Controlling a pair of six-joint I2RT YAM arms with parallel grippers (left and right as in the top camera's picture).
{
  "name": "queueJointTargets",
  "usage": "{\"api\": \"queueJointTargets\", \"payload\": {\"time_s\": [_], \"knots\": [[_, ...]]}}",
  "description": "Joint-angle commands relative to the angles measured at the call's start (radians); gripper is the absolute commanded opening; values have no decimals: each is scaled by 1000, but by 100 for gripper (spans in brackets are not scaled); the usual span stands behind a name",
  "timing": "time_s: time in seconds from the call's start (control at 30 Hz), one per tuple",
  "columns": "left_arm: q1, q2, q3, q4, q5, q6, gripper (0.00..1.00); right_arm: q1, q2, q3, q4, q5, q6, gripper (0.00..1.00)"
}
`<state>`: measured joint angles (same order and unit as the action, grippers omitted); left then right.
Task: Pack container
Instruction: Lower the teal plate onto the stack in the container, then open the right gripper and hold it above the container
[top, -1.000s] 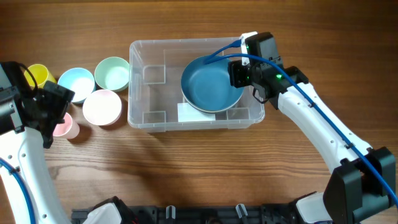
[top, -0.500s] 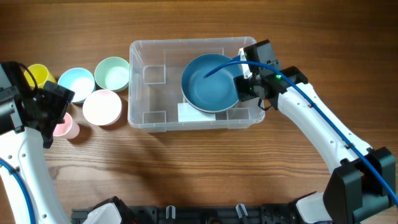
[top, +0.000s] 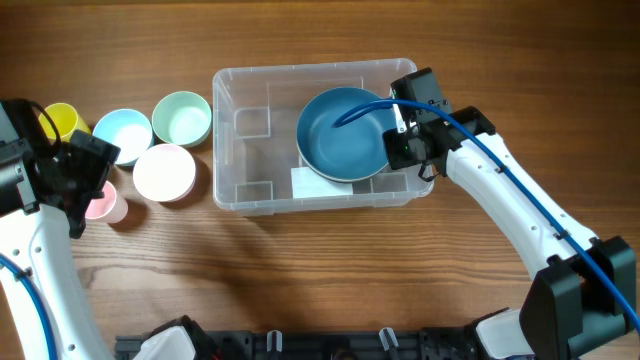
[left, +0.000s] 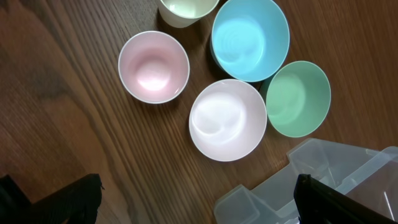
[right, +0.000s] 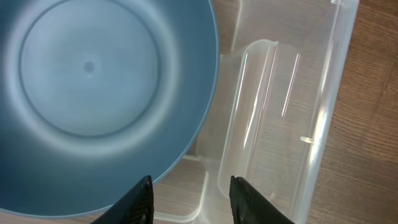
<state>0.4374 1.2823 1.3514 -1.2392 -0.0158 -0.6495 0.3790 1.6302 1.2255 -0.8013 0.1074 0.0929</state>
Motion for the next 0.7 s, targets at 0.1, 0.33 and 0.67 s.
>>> {"api": "queueJointTargets", "payload": {"time_s": [0.1, 0.33, 0.67], "knots": [[5, -16, 16, 0, 8, -13, 100, -3, -7, 5, -16, 50, 34, 19], [5, -16, 16, 0, 8, -13, 100, -3, -7, 5, -57, 50, 67, 4], [5, -16, 16, 0, 8, -13, 100, -3, -36, 5, -125, 4, 71, 4]]}}
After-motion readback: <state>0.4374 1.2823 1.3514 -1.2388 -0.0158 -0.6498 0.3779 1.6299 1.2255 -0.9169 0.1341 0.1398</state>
